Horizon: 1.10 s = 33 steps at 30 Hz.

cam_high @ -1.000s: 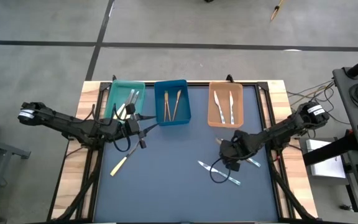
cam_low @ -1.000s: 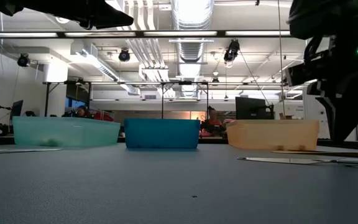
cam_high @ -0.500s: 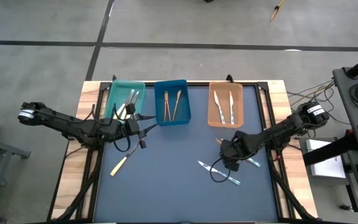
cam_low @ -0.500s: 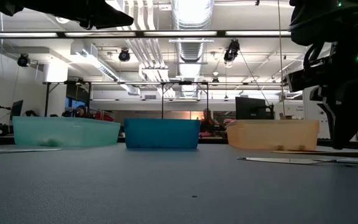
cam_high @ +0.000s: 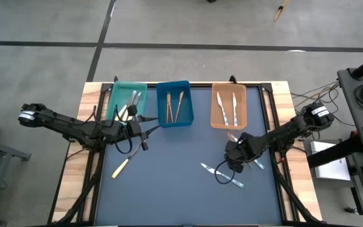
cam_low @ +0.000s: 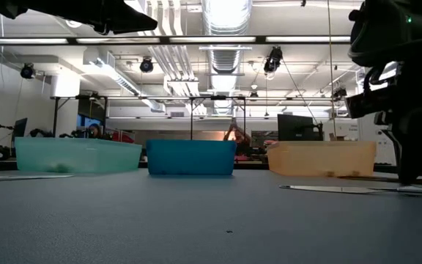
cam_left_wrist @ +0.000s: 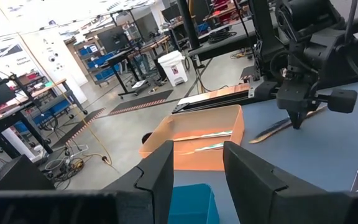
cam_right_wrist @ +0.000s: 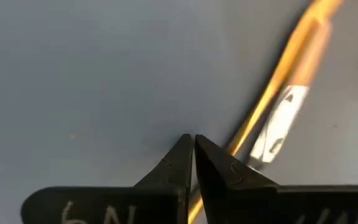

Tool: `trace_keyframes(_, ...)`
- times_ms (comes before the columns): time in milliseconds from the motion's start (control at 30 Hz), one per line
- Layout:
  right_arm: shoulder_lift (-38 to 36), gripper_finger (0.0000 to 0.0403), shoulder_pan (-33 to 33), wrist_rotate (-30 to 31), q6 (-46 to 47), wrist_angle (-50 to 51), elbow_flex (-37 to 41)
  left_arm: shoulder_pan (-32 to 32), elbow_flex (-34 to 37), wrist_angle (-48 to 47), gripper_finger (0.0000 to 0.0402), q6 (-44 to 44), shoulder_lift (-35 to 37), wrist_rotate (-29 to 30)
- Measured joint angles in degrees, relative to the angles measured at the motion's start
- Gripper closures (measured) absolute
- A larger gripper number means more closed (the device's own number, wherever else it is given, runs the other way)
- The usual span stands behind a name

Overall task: Sort silverware by color (type)
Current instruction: Put the gold table knife into the blue bin

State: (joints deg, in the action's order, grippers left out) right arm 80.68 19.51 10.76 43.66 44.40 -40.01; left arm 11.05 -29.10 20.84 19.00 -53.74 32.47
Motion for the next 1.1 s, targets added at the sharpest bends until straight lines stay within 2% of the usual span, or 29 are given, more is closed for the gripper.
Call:
trace_keyframes(300,0.0,0.039,0.0,-0.3,0.7,0.0,-0.9,0.0,0.0,0.0,0.028,0.0,0.0,0.0)
trace_keyframes(567,-1.8,0.039,-0.4,-1.1,13.1,2.9,-2.7,0.0,0.0,0.0,0.028,0.0,0.0,0.0)
trace_keyframes(733,-4.4,0.039,-3.2,-5.6,20.5,9.6,-2.6,0.0,0.0,0.0,0.028,0.0,0.0,0.0)
trace_keyframes(867,-7.4,0.039,-5.3,-8.2,22.9,11.2,-2.0,0.0,0.0,0.0,0.028,0.0,0.0,0.0)
trace_keyframes(1100,-9.8,0.039,-6.9,-8.2,24.4,10.6,-1.3,0.0,0.0,0.0,0.028,0.0,0.0,0.0)
